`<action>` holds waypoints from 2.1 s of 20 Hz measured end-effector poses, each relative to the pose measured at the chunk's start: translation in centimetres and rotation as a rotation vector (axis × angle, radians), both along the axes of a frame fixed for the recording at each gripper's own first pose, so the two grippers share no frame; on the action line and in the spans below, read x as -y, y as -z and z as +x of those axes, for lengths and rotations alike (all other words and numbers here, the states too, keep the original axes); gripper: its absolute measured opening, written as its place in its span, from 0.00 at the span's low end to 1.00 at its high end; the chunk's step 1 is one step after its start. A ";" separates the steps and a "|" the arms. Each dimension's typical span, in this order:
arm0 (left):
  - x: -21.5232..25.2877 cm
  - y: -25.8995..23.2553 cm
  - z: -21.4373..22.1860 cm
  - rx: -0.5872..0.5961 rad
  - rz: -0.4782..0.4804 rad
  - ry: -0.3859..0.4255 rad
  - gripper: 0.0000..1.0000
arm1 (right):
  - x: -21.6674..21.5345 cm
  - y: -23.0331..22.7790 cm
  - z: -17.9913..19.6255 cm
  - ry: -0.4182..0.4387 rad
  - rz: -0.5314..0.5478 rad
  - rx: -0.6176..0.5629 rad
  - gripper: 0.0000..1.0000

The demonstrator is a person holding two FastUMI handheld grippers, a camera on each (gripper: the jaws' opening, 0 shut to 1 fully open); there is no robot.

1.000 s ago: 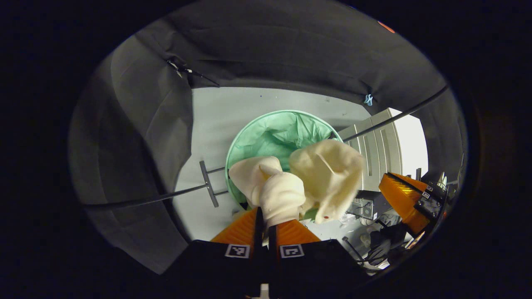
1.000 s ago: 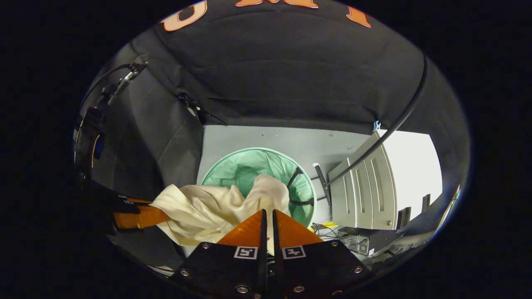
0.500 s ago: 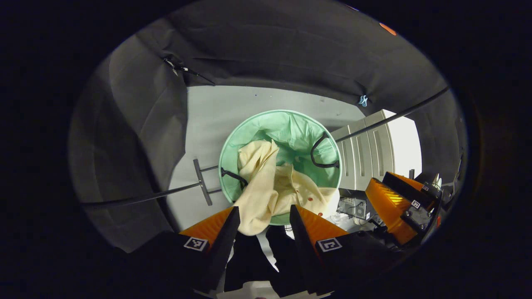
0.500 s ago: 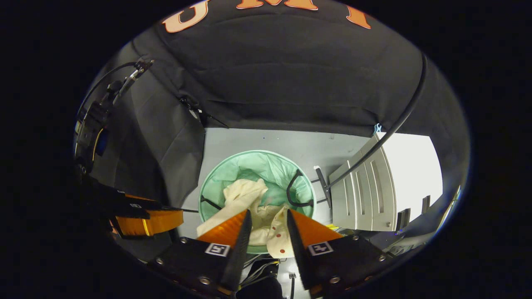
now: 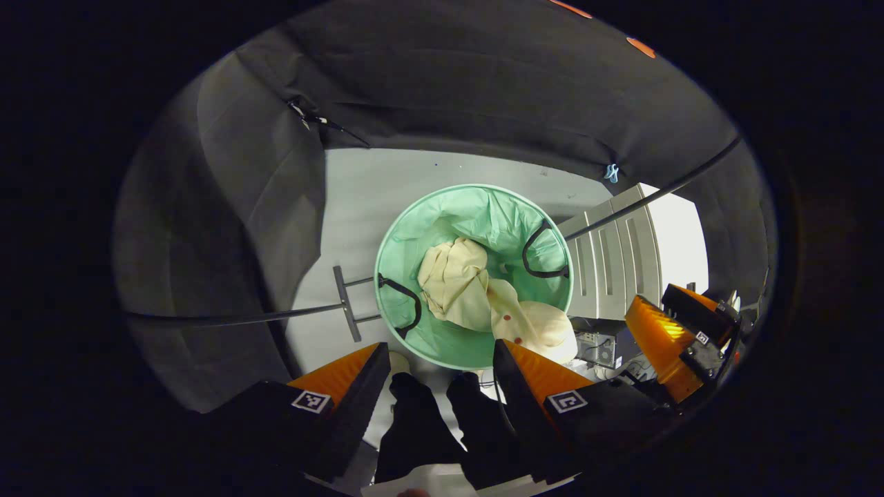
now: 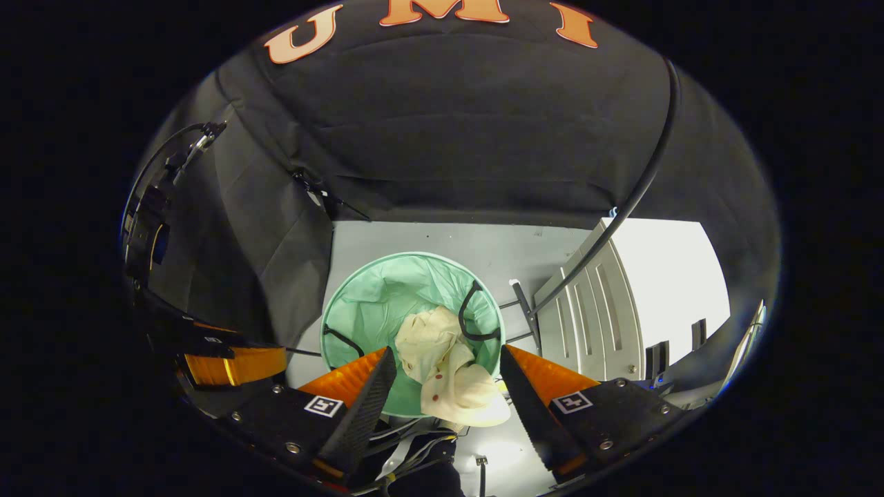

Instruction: Grasp the clothes on the hanger with both hands and then place them into the laundry hamper below.

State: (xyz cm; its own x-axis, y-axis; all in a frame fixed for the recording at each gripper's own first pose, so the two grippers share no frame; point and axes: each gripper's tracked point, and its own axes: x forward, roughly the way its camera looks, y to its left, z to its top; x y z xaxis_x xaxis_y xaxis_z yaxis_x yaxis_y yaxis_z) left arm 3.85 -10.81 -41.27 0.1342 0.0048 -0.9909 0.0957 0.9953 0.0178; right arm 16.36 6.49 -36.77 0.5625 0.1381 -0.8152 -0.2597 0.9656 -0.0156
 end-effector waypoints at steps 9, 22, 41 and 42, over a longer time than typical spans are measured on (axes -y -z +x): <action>0.0 -4.7 -1.9 0.146 0.005 -0.097 0.99 | 5.5 -7.4 -1.2 0.030 0.056 0.126 0.94; -4.9 -18.9 -2.3 0.497 0.107 -0.193 0.99 | 11.6 -20.7 -0.5 -0.038 0.074 0.347 0.94; -11.3 -43.8 3.6 1.227 0.108 -0.133 0.97 | 10.5 -43.8 -3.2 -0.007 0.121 0.887 0.94; -11.3 -45.0 3.7 1.257 0.097 -0.115 0.99 | 10.5 -44.9 -3.3 0.005 0.132 0.905 0.94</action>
